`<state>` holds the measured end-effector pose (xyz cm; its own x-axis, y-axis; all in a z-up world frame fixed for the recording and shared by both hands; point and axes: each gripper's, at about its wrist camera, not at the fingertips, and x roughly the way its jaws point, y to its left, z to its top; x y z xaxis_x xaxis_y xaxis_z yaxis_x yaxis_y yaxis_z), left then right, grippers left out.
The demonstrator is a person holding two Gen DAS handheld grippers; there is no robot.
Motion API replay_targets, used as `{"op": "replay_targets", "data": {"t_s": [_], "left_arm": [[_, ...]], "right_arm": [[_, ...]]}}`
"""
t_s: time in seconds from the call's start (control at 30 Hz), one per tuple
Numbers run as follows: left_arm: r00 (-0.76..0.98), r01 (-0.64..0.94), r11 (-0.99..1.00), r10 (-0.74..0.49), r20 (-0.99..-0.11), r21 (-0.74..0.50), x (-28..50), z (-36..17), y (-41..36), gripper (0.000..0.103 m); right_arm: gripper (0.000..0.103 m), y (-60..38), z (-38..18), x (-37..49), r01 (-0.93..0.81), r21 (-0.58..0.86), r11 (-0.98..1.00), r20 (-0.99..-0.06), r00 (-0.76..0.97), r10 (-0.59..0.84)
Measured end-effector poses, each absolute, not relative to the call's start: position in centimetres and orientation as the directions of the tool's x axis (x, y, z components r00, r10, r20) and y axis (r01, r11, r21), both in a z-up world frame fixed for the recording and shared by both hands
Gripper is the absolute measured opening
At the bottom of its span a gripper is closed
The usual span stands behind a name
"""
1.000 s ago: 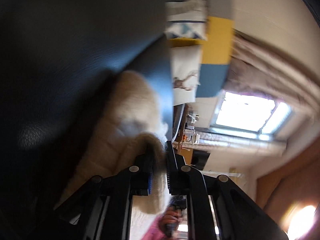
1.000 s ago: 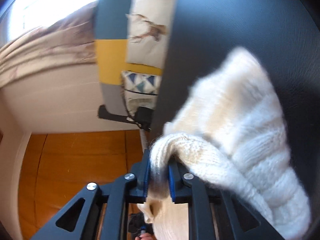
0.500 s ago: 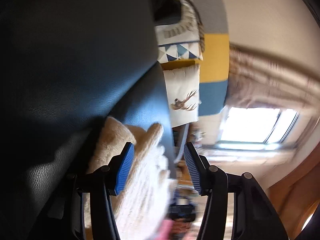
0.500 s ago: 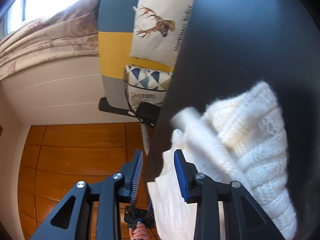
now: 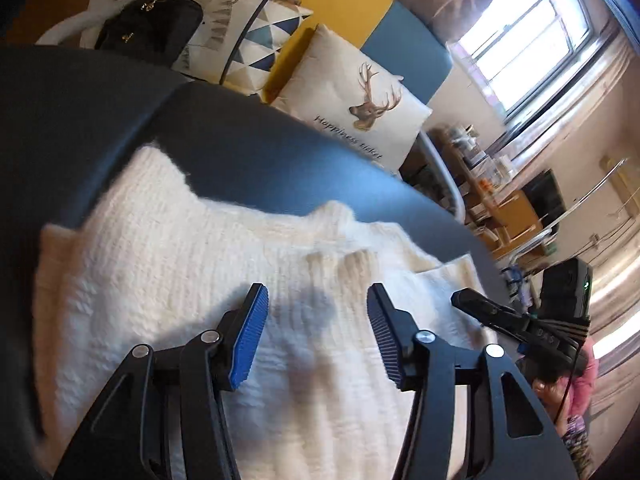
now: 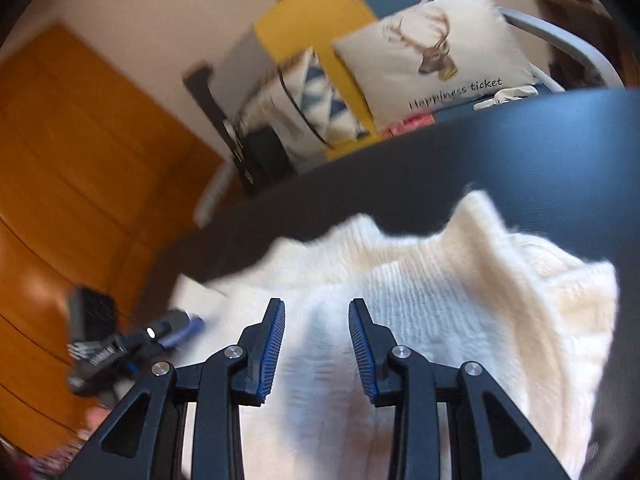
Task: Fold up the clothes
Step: 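Open both grippers and release the folded edge onto the sweater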
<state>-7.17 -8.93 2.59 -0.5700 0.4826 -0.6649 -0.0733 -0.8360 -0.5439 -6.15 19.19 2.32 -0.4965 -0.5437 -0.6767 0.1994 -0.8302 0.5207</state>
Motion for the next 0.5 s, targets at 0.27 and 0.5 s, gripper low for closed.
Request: {"op": "replay_targets", "data": {"t_s": [0.27, 0.5], "left_arm": [[-0.665, 0.056, -0.845, 0.366, -0.652, -0.532, -4.9, 4.0, -16.7, 0.054], [-0.612, 0.092, -0.921, 0.248, -0.751, -0.379, -7.1, 3.1, -17.8, 0.054]], "right_arm": [[0.034, 24.0, 5.2, -5.9, 0.143, 0.430, -0.892, -0.682, -0.595, -0.424], [0.034, 28.4, 4.4, -8.0, 0.053, 0.370, -0.927, -0.780, -0.524, -0.342]]}}
